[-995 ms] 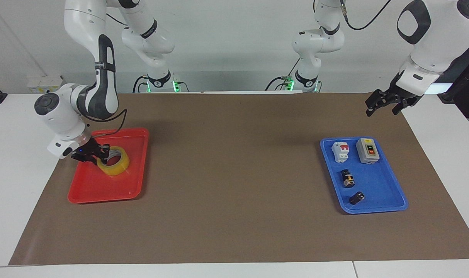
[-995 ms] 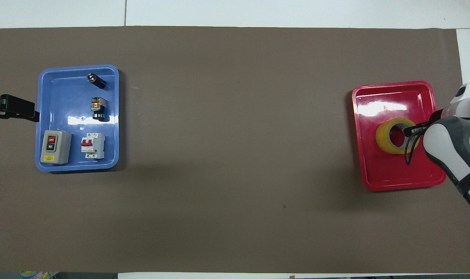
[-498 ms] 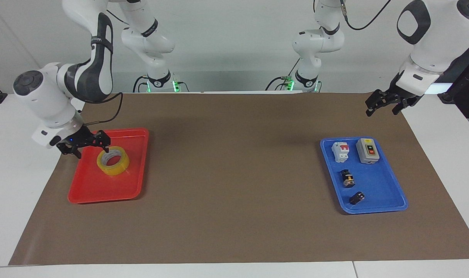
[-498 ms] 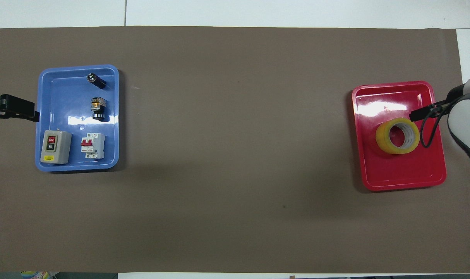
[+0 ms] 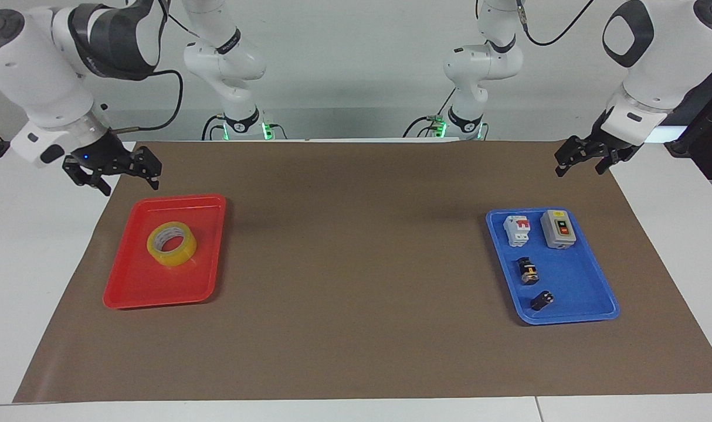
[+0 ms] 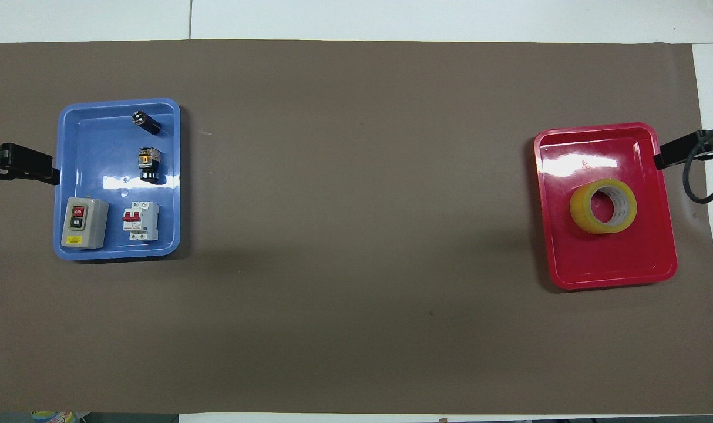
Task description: Place and move tape with both arms
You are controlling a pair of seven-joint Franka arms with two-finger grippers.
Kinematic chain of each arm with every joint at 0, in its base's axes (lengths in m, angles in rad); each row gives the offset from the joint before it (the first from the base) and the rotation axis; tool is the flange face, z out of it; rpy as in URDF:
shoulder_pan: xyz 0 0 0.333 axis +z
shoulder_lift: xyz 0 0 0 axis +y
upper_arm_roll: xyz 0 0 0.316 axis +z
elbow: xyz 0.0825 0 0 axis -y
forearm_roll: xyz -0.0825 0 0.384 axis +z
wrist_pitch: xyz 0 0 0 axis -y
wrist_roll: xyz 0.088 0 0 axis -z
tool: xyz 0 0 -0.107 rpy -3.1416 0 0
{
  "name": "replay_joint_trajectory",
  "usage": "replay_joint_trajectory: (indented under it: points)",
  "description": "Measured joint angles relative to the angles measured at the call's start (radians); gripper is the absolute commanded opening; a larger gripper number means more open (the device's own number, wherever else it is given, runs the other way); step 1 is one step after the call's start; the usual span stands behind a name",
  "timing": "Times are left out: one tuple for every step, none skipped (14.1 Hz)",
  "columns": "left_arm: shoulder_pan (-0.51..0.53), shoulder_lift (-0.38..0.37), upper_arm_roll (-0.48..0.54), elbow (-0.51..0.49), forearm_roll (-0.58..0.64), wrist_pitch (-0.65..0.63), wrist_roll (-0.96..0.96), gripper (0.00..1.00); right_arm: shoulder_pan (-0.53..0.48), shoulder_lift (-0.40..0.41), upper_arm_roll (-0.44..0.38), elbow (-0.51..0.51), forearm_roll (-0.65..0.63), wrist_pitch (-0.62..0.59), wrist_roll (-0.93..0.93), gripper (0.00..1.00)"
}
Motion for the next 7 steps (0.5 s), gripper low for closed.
replay_joint_trajectory:
  points:
    - [0.0,0.0,0.0,0.0,0.0,0.0,0.0,1.0,0.0,-0.021,0.0,0.001,0.0,-0.033,0.01,1.0]
    - [0.0,0.0,0.0,0.0,0.0,0.0,0.0,1.0,0.0,-0.04,0.0,-0.002,0.0,-0.067,0.026,1.0]
    - [0.0,0.0,0.0,0.0,0.0,0.0,0.0,1.0,-0.001,-0.057,0.0,-0.008,0.0,-0.093,0.037,1.0]
    - [0.0,0.0,0.0,0.0,0.0,0.0,0.0,1.0,0.0,-0.068,0.0,-0.02,0.0,-0.102,0.042,1.0]
    - [0.0,0.0,0.0,0.0,0.0,0.0,0.0,1.0,-0.001,-0.078,0.0,-0.042,0.0,-0.102,0.044,1.0]
    - [0.0,0.0,0.0,0.0,0.0,0.0,0.0,1.0,-0.003,-0.084,0.0,-0.063,0.0,-0.102,0.044,1.0]
    - [0.0,0.0,0.0,0.0,0.0,0.0,0.0,1.0,-0.005,-0.088,-0.003,-0.078,0.0,-0.102,0.044,1.0]
